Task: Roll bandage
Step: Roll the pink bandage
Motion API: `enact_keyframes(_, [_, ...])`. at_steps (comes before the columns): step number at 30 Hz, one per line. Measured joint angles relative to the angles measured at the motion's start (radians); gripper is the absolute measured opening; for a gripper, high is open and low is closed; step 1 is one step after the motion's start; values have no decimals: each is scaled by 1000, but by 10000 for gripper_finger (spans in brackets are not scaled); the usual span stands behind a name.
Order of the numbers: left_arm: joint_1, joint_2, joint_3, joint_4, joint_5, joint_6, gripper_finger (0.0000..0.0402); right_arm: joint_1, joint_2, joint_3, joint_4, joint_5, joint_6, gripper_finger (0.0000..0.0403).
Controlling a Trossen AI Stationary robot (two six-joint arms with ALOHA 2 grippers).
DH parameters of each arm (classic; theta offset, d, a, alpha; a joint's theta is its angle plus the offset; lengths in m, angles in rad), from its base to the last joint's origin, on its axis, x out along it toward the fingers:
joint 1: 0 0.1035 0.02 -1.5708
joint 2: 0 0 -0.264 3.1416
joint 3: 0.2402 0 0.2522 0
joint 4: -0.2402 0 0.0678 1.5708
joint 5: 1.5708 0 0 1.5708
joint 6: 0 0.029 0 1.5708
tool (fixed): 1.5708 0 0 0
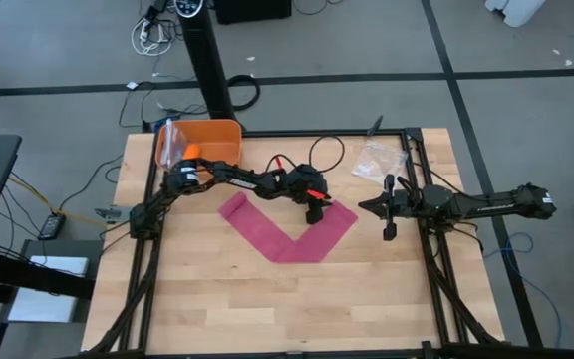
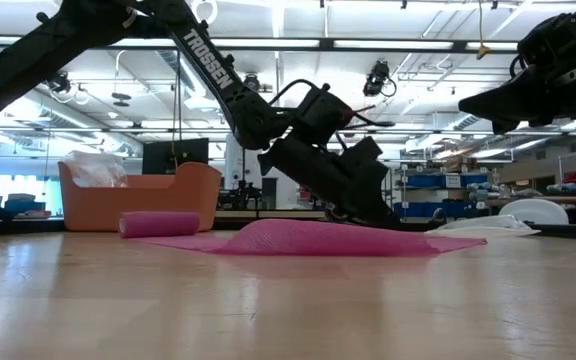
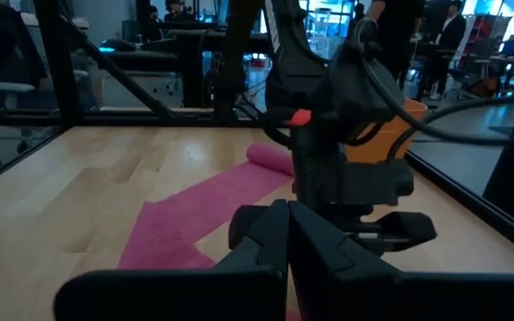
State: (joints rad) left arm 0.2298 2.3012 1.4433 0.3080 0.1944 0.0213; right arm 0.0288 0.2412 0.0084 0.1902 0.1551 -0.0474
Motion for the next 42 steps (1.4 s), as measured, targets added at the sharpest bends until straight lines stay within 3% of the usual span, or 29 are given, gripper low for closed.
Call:
enact_keyframes(12, [3, 17, 0, 23, 20, -33, 113, 0, 3, 1, 0, 0, 0, 7])
enact_keyframes(20, [-14, 92, 99, 10, 36, -48, 112, 0, 3, 1, 2, 1, 0, 8])
enact_keyframes(24, [-16, 94, 109, -11, 31, -25, 90, 0, 3, 1, 1, 1, 0, 7])
enact_keyframes(30, [-17, 93, 111, -28, 27, 0, 12, 0, 3, 2, 2, 1, 0, 8])
enact_keyframes(42, [-110, -31, 113, -27, -16, -24, 3, 0, 3, 2, 6, 0, 0, 7])
